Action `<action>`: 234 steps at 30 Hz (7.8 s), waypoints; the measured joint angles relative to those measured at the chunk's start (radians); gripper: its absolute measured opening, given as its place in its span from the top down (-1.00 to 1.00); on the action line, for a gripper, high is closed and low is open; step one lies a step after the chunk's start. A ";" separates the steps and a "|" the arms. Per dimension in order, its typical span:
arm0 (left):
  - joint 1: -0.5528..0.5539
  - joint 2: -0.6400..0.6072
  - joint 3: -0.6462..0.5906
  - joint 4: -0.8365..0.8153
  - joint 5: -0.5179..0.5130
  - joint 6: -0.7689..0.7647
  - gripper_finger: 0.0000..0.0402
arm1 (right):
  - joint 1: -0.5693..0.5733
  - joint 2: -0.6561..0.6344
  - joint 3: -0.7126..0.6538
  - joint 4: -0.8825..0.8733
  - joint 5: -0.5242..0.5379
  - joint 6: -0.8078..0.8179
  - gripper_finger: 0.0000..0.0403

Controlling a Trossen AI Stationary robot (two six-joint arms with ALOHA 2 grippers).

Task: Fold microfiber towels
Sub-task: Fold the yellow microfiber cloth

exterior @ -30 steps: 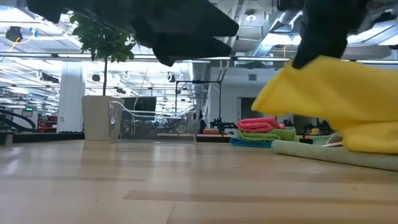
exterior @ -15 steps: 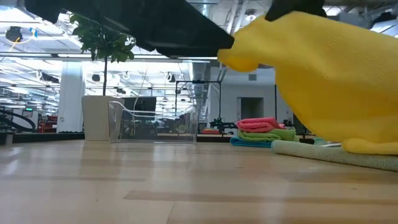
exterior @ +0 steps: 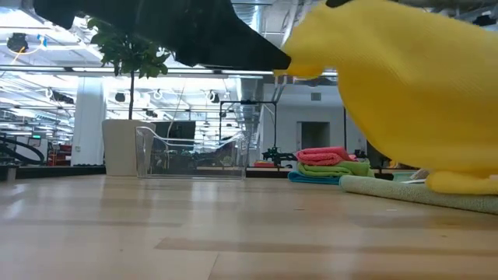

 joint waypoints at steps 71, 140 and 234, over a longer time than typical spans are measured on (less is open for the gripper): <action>-0.281 0.066 0.023 -0.568 -0.003 -0.669 1.00 | -0.129 0.487 0.119 0.068 -0.232 -0.295 0.93; -0.237 0.065 0.138 -0.869 -0.176 -0.454 0.89 | 0.389 0.492 0.513 -0.540 0.270 0.455 0.97; -0.094 0.060 0.381 -1.990 -0.258 -0.833 1.00 | -0.101 0.347 0.344 -0.636 0.480 0.124 0.96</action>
